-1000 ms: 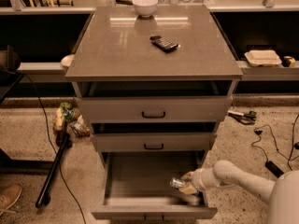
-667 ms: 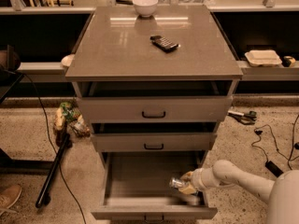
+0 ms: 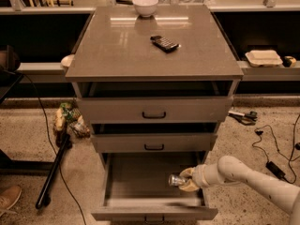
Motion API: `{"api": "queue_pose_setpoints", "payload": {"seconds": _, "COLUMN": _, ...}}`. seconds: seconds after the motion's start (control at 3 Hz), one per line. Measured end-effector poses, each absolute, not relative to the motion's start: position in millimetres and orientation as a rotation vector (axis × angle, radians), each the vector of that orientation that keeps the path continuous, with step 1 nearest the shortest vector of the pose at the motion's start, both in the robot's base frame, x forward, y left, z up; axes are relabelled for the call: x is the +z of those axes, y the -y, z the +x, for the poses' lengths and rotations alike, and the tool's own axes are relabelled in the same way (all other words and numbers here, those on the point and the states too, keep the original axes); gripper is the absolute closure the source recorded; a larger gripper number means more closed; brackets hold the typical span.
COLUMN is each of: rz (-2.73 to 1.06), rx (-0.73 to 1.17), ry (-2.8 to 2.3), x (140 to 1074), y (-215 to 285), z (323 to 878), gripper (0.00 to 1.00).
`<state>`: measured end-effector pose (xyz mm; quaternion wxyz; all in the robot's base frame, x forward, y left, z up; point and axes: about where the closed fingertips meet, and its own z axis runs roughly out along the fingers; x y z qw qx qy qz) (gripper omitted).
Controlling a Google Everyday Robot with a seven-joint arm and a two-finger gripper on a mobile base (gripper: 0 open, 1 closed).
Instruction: Pick redbull can from bottom drawer and place on counter
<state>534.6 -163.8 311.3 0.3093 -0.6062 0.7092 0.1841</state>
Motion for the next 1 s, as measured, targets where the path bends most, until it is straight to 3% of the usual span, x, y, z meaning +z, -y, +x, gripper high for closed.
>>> {"api": "queue_pose_setpoints", "payload": {"seconds": 0.67, "rz": -1.782, "rx": 0.362, "ry": -1.647, "x": 430.9, "y": 153.7, "z": 516.5, "gripper": 1.00}}
{"api": "queue_pose_setpoints", "payload": {"seconds": 1.0, "rz": -1.782, "rx": 0.364, "ry": -1.646, "x": 430.7, "y": 153.4, "z": 516.4, "gripper": 1.00}}
